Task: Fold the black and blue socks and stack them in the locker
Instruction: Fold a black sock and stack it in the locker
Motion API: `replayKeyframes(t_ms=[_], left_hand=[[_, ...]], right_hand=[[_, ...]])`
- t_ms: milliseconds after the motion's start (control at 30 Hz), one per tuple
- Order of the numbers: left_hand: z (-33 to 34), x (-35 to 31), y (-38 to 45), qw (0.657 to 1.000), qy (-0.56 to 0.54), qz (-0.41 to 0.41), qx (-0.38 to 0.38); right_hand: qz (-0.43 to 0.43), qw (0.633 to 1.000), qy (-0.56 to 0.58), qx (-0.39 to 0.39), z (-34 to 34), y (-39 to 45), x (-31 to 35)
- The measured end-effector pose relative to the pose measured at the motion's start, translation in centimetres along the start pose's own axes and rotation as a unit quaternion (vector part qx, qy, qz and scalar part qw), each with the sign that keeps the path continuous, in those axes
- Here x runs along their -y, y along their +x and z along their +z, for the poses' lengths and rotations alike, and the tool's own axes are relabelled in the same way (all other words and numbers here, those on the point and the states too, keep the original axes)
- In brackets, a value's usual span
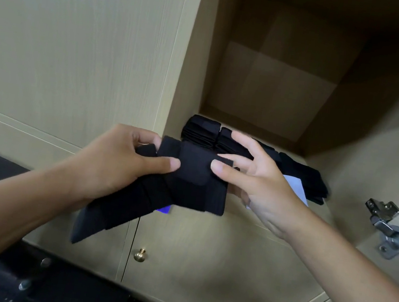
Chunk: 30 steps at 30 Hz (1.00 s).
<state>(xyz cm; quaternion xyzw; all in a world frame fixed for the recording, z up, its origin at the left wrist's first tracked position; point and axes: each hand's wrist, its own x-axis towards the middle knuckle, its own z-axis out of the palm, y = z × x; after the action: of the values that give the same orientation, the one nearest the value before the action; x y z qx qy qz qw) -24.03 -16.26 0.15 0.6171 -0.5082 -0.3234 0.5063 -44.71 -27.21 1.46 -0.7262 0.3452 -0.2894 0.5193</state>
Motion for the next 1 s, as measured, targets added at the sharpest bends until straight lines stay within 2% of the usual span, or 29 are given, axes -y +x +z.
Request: replayKeyframes(t_ms=[67, 167, 233, 300, 367, 467, 567, 733, 1000], left_hand=[[0.0, 0.4, 0.0, 0.998, -0.040, -0.032, -0.029], [0.3, 0.8, 0.2, 0.990, -0.105, -0.074, -0.053], [0.7, 1.0, 0.2, 0.983, -0.148, -0.088, -0.064], [1.2, 1.1, 0.1, 0.977, -0.172, -0.095, -0.076], [1.6, 1.2, 0.1, 0.975, -0.185, -0.094, -0.077], [1.9, 1.3, 0.0, 0.974, -0.193, -0.098, -0.059], [2.3, 1.5, -0.1, 0.976, -0.191, -0.103, -0.032], [3.0, 1.7, -0.2, 0.977, -0.185, -0.103, -0.017], [2.9, 2.0, 0.4, 0.989, -0.116, -0.082, -0.046]], right_hand=[[0.046, 0.993, 0.109, -0.008, 0.5, 0.1, -0.6], [0.123, 0.963, 0.239, 0.007, 2.0, -0.1, -1.2], [0.128, 0.951, 0.282, 0.022, 3.0, -0.3, -1.4], [0.116, 0.949, 0.293, -0.010, 3.7, -0.4, -1.4], [0.098, 0.958, 0.262, -0.065, 4.4, -0.5, -1.6], [0.053, 0.977, 0.146, -0.145, 4.7, -0.3, -2.1], [0.018, 0.973, 0.094, -0.211, 4.4, 0.0, -1.9], [-0.028, 0.978, 0.046, -0.201, 4.1, 0.1, -1.9], [-0.077, 0.980, 0.006, -0.186, 4.2, -0.1, -1.3]])
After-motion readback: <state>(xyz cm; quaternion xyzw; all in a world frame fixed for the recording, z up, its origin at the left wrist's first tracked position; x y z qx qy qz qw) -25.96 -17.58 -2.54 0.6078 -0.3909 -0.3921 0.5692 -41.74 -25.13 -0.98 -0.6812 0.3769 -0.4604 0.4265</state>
